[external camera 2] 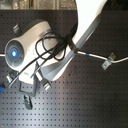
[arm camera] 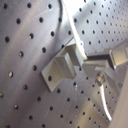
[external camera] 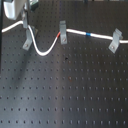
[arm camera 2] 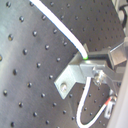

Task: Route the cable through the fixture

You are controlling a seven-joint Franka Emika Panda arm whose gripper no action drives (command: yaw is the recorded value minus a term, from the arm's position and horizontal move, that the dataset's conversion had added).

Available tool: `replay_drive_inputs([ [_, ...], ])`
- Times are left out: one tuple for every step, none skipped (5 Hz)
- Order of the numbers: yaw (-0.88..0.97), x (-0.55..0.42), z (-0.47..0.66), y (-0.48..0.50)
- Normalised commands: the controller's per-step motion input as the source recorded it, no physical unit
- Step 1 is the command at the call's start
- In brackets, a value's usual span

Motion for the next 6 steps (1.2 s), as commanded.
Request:
replay_drive_inputs([
  [-0.88, -0.006, -0.07, -0.045],
  [-0.95, 0.0, -0.05, -0.001],
  [-0.9, 0.0, -0.04, -0.005],
  [-0.44, -0.303, 0.28, -0.355],
  [-0.18, -0.424, 0.33, -0.336],
  [-0.04, -0.474, 0.26, -0.299],
])
